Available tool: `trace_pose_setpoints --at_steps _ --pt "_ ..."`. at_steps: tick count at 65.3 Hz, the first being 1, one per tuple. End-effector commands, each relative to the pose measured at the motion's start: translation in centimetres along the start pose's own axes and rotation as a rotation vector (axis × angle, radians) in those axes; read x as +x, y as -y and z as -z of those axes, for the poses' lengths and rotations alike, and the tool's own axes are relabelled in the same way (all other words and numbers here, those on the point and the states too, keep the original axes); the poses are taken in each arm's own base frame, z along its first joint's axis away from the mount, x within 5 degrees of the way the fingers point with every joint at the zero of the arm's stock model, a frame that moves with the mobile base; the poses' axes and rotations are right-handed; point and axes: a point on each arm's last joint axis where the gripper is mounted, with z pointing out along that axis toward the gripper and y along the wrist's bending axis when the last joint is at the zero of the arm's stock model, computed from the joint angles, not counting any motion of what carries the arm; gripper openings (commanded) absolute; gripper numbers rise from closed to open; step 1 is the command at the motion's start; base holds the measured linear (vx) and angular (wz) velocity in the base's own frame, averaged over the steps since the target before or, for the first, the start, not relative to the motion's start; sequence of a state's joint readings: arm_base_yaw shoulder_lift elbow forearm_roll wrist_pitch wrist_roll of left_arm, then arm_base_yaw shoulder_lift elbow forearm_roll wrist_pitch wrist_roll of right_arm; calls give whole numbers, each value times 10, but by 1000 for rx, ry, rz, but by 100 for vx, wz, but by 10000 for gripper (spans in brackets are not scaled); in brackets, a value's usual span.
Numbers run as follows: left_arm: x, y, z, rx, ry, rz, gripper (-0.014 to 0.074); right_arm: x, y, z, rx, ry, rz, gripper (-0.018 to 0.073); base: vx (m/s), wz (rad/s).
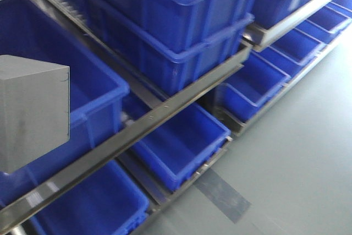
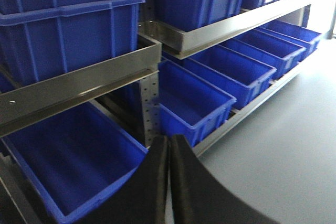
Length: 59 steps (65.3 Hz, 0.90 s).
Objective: Sort gray base to blue bin
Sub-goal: 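Turn and stop in front of the rack of open blue bins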
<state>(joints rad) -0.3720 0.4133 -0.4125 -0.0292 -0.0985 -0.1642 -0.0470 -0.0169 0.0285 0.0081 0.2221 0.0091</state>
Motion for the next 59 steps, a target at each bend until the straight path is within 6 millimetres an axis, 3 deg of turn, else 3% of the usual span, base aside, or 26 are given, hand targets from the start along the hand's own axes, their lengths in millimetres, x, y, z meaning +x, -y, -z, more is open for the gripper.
trace_pose_setpoints --at_steps 1,59 --pt "-19 4 1 27 130 13 20 -7 0 0 1 73 17 -5 17 65" --pt "-19 4 1 27 130 13 20 -7 0 0 1 73 17 -5 14 59"
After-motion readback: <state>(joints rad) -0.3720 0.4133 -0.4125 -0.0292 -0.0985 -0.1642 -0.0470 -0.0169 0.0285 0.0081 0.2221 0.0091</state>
